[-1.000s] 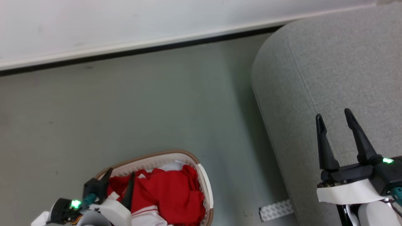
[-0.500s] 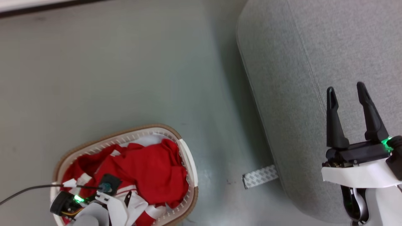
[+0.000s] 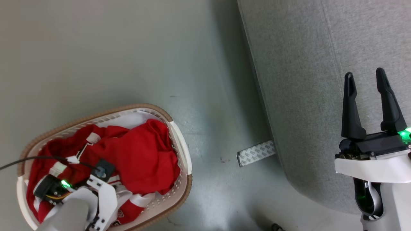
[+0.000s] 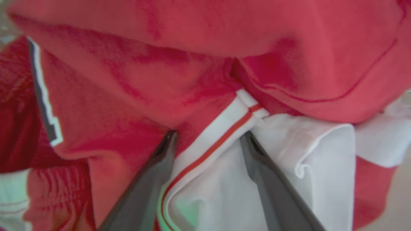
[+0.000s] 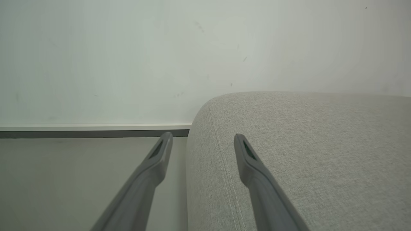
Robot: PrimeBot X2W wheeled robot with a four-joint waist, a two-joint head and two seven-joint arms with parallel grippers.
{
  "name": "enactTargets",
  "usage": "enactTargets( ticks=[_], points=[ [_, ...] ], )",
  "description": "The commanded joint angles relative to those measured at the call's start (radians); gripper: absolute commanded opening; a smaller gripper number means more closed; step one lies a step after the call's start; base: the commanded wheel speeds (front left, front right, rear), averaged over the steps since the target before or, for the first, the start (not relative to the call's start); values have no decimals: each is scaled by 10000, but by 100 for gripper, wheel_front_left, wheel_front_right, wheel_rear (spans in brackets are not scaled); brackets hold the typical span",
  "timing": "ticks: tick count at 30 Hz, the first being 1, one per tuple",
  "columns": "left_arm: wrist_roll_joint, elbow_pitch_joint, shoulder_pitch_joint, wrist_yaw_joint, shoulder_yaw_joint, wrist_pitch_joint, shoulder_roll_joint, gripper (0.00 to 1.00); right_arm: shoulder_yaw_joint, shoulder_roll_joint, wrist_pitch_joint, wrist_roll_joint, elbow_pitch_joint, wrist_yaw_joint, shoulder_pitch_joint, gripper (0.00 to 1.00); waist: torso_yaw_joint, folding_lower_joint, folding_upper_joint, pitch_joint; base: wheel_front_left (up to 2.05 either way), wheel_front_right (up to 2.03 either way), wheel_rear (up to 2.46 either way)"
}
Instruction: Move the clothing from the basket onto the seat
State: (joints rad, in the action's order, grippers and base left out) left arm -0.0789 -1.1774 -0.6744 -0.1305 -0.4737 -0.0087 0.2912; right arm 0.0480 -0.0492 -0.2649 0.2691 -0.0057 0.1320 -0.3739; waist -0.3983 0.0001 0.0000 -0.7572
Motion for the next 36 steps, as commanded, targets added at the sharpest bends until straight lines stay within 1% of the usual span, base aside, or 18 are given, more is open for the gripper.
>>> enactTargets(
  ticks=[1, 4, 7, 8, 9, 10, 11, 12, 17, 19, 23, 27, 31, 33, 36],
  points=[
    [71, -125, -177, 11, -30, 81, 75, 100, -53, -22, 8, 79, -77, -23, -162, 100, -71, -1, 0, -234, 0, 0, 0],
    [78, -344, -503, 15, -189, 149, 130, 100, 45, -20, 8, 200, -51, -23, -184, 100, -99, -1, 0, -429, 0, 0, 0],
    [-32, -537, -704, 16, -500, 279, 55, 100, 124, -23, 8, 312, -5, -24, -191, 100, -112, -1, 0, -526, 0, 0, 0],
    [-5, -614, -791, 16, -527, 346, 99, 91, 127, -22, 8, 325, 5, -23, -204, 100, -116, -1, 0, -553, 0, 0, 0],
    [56, -675, -834, 17, -531, 399, 161, 77, 120, -22, 8, 344, 19, -23, -221, 100, -124, -1, 0, -571, 0, 0, 0],
    [105, -730, -855, 17, -545, 444, 215, 59, 104, -23, 8, 358, 23, -23, -240, 100, -133, -1, 0, -580, 0, 0, 0],
    [157, -773, -860, 17, -564, 451, 266, 20, 91, -22, 8, 378, 28, -23, -259, 100, -145, -1, 0, -585, 0, 0, 0],
    [196, -812, -863, 17, -595, 414, 306, 0, 78, -22, 8, 396, 43, -23, -292, 100, -159, -1, 0, -583, 0, 0, 0],
    [515, -882, -964, 18, -523, -132, 461, 0, 50, -22, 8, 437, 112, -23, -333, 100, -171, -1, 0, -455, 0, 0, 0],
    [609, -917, -868, 18, -577, -327, 412, 0, 26, -22, 6, 434, 165, -23, -244, 100, -107, -1, 0, -264, 0, 0, 0],
    [789, -953, -502, 17, -568, -881, 54, 0, -51, -23, 6, 265, 296, -23, -45, 100, 147, -1, 0, 546, 0, 0, 0],
    [1192, -981, -52, 19, -394, -1608, -325, 0, -57, -25, 6, 173, 488, -23, 133, 100, 470, -1, 0, 1555, 0, 0, 0],
    [1511, -905, 358, 16, -428, -2201, -824, 0, -60, -29, 6, -16, 667, -23, 341, 100, 974, -1, 0, 2596, 0, 0, 0],
    [1831, -774, 545, 16, -400, -2384, -1148, 0, -148, -31, 6, -186, 776, -23, 513, 100, 1310, -1, 0, 3127, 0, 0, 0],
    [2269, -428, 755, 17, -340, -2500, -1446, 0, -182, -26, 8, -208, 939, -23, 739, 100, 1769, -1, 0, 3810, 0, 0, 0]
  ],
)
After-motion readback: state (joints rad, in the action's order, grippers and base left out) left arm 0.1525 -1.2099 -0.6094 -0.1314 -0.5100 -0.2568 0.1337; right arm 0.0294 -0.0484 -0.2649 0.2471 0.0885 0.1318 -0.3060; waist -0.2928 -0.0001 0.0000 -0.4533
